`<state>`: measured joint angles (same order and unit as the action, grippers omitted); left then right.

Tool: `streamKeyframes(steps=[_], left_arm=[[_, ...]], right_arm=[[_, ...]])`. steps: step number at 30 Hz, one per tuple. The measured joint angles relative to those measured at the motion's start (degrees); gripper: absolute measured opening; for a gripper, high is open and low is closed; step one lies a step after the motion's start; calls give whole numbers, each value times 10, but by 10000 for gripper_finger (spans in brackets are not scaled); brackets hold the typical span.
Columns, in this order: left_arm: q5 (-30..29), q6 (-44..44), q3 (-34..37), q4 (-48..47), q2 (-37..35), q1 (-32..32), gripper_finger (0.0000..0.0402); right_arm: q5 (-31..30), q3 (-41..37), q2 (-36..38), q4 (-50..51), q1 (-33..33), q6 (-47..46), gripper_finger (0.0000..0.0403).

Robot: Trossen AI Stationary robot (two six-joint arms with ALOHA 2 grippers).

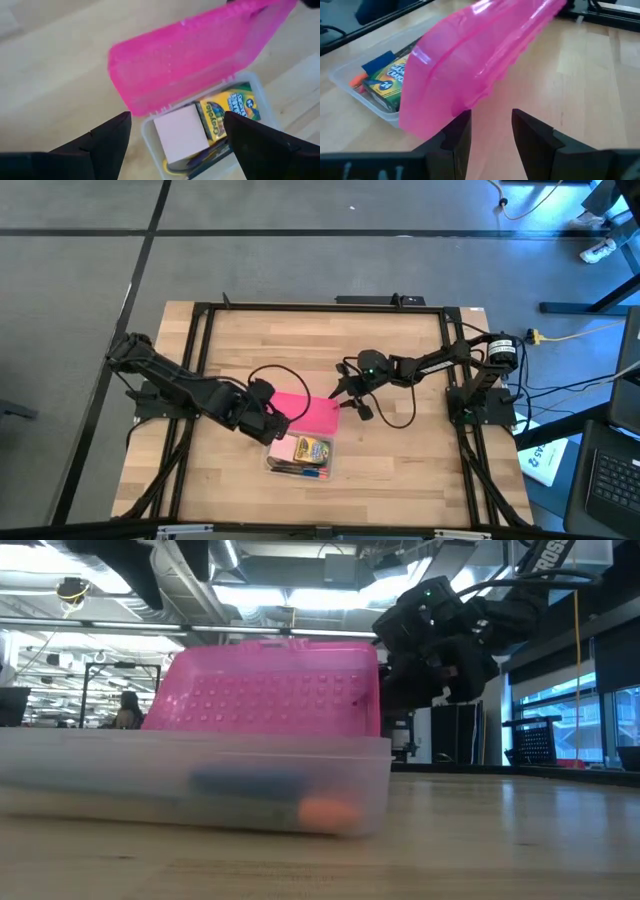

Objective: Pack school essentials
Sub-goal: Close the pink supply box

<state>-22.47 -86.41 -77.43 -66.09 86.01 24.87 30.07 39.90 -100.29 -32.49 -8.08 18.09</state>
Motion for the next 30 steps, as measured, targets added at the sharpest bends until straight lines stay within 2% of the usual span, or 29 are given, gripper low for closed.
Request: streamKeyframes(steps=[4,9,15,21,27,30], left_arm=[[-23,0,-28,-54,0,7,311],[-35,0,-31,-82,0,6,311],[-40,0,-31,-91,0,6,311],[-45,11,-31,-94,0,6,311],[-51,20,-31,-94,1,7,311],[-52,53,-31,-78,3,13,311]], right_arm=[[32,10,0,1,0,-2,144],[90,37,0,0,3,-15,144],[94,62,0,4,36,-13,144],[26,88,0,55,91,5,144],[-13,101,0,82,132,2,144],[-30,101,0,84,147,-15,144]])
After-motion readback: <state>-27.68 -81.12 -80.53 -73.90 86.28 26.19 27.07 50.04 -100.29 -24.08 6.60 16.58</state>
